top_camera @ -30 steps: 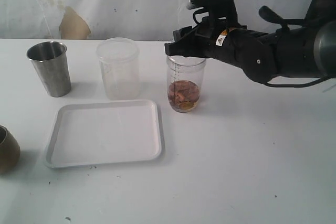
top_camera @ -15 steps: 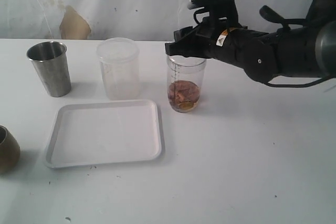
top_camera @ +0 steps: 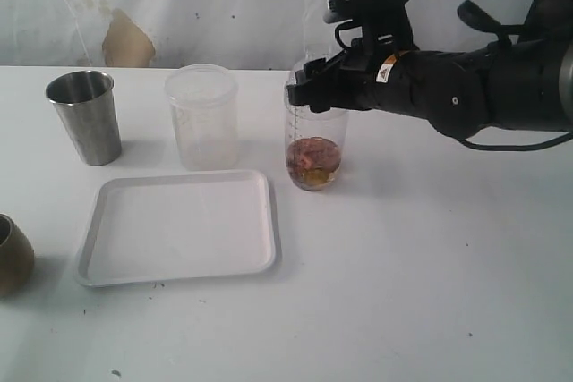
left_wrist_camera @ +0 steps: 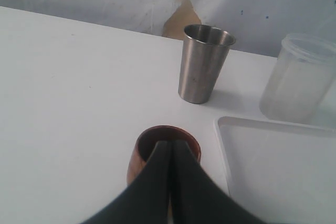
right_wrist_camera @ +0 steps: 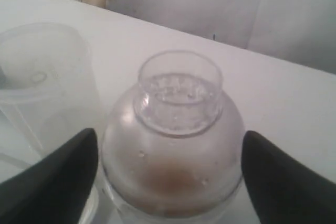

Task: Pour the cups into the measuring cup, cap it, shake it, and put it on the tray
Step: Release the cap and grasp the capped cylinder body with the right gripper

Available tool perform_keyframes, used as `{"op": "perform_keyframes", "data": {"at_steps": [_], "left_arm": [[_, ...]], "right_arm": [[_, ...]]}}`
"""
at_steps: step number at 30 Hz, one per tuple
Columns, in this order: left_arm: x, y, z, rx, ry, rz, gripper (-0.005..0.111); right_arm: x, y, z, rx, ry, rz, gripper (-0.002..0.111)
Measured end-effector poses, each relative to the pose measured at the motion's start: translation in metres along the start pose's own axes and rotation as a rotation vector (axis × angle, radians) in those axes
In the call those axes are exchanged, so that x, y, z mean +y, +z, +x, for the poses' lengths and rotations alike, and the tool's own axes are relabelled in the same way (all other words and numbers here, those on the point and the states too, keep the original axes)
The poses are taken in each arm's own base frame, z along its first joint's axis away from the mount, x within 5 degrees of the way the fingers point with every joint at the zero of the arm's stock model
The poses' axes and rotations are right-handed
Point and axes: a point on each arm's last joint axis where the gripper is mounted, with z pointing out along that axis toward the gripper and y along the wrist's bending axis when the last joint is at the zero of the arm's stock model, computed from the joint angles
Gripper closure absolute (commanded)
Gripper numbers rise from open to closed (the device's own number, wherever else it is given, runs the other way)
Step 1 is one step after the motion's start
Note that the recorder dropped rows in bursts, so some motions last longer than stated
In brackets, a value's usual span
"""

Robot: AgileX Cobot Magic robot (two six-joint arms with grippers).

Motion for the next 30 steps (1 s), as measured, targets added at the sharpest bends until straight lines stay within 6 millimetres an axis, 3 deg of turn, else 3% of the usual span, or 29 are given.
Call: {"op": "perform_keyframes", "data": {"at_steps": [2,6,12,15,20,23,30], "left_arm": [[0.0,0.0,0.0,0.0,0.0,0.0,0.106],[0.0,0.0,0.0,0.0,0.0,0.0,0.106],[0.0,0.0,0.0,0.0,0.0,0.0,0.106],[0.0,0.0,0.0,0.0,0.0,0.0,0.106],[0.0,0.0,0.0,0.0,0.0,0.0,0.106],[0.0,0.0,0.0,0.0,0.0,0.0,0.106],[0.0,0.0,0.0,0.0,0.0,0.0,0.106]], "right_arm": [[0.001,0.0,0.004,0.017,-0.001,-0.001,0.027],[0.001,-0.01,-0.008,-0.018,0.001,-0.002,0.027],[0.001,-0.04,-0.025,0.003,0.001,-0.002,0.027],[0.002,-0.052,-0.011,0.043,-0.001,-0.004,0.027],[0.015,-0.055,0.044,0.069,-0.018,-0.042,0.027],[0.021,-0.048,0.068,-0.007,-0.025,-0.064,0.025],[0.021,-0.019,0.094,-0.147,-0.016,-0.066,0.018]]}}
